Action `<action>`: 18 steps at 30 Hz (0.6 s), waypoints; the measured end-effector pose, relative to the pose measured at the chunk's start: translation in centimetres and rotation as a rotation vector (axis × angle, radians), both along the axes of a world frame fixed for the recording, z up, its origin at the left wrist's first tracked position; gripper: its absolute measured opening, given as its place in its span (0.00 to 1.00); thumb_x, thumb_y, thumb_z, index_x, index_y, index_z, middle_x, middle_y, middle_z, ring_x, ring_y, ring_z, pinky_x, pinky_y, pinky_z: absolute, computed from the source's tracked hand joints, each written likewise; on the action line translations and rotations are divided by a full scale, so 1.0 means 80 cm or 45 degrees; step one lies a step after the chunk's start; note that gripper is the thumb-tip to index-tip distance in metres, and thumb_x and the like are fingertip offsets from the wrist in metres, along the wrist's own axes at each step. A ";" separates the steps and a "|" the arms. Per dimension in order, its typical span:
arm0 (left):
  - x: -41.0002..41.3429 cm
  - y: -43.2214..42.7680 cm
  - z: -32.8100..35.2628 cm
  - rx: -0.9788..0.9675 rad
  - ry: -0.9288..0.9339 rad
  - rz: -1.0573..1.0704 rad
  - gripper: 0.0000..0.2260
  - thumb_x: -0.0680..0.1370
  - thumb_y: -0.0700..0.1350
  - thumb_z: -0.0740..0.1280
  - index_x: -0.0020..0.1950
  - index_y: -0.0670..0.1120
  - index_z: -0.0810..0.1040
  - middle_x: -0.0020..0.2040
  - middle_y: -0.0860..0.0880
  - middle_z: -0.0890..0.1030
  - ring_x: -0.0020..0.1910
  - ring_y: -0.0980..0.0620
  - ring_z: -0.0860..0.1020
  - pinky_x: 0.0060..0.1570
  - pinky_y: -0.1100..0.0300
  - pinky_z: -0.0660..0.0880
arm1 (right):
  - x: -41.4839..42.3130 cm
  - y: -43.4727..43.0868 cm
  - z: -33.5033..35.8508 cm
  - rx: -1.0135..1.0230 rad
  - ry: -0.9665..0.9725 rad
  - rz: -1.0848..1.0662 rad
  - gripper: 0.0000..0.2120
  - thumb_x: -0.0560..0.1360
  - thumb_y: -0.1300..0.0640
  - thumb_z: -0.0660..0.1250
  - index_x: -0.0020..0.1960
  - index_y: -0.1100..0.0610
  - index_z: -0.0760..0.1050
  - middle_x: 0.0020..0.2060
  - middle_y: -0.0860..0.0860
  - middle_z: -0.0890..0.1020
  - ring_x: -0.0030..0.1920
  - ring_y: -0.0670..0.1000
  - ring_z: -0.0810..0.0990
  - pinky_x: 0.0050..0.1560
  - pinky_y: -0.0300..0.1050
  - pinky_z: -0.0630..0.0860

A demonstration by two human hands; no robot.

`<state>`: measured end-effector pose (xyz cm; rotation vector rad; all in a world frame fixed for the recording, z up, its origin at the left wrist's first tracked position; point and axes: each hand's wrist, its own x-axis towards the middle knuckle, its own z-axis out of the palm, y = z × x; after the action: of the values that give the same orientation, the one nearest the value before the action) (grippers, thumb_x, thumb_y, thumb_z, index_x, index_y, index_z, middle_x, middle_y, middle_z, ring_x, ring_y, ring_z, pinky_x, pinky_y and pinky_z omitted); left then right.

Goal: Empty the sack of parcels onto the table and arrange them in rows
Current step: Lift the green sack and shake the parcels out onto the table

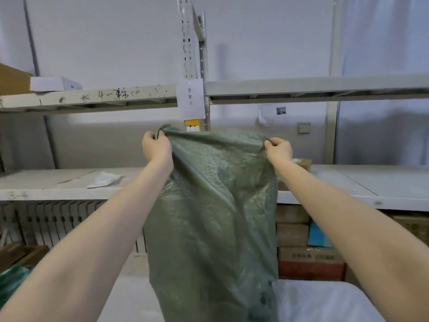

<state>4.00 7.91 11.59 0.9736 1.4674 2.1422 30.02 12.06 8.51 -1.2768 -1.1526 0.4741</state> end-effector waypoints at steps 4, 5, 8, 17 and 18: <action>-0.012 0.026 0.053 0.179 0.053 -0.143 0.15 0.81 0.42 0.61 0.35 0.49 0.64 0.33 0.52 0.67 0.35 0.55 0.64 0.35 0.64 0.63 | -0.011 0.001 0.047 0.099 0.359 0.108 0.11 0.82 0.57 0.58 0.59 0.58 0.76 0.56 0.56 0.80 0.56 0.56 0.77 0.64 0.55 0.73; -0.015 0.031 0.068 0.237 0.063 -0.167 0.16 0.81 0.41 0.61 0.34 0.49 0.64 0.32 0.52 0.65 0.33 0.56 0.63 0.33 0.65 0.62 | -0.012 0.000 0.063 0.136 0.395 0.126 0.12 0.82 0.57 0.57 0.60 0.58 0.75 0.56 0.56 0.79 0.57 0.57 0.77 0.65 0.55 0.72; -0.018 0.044 0.102 0.389 0.099 -0.203 0.16 0.81 0.41 0.61 0.35 0.49 0.62 0.33 0.52 0.64 0.31 0.56 0.61 0.32 0.67 0.61 | -0.013 0.002 0.100 0.330 0.461 0.123 0.12 0.83 0.57 0.57 0.62 0.58 0.74 0.55 0.55 0.80 0.55 0.53 0.77 0.61 0.50 0.75; -0.012 0.061 0.036 0.246 0.263 -0.363 0.14 0.81 0.43 0.60 0.36 0.50 0.65 0.34 0.51 0.68 0.37 0.51 0.67 0.38 0.59 0.63 | -0.013 0.010 0.030 0.253 0.402 0.052 0.10 0.82 0.58 0.55 0.49 0.58 0.74 0.47 0.59 0.78 0.51 0.55 0.76 0.57 0.49 0.72; -0.011 0.056 0.032 0.199 0.343 -0.367 0.13 0.81 0.44 0.60 0.37 0.49 0.66 0.35 0.50 0.69 0.40 0.51 0.69 0.40 0.59 0.65 | -0.015 0.011 0.026 0.220 0.346 0.086 0.10 0.82 0.58 0.55 0.49 0.57 0.75 0.49 0.58 0.79 0.54 0.58 0.78 0.60 0.51 0.72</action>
<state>3.15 12.38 14.13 1.4819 1.1928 1.9946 28.79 12.94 10.56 -0.9931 -0.9865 0.5668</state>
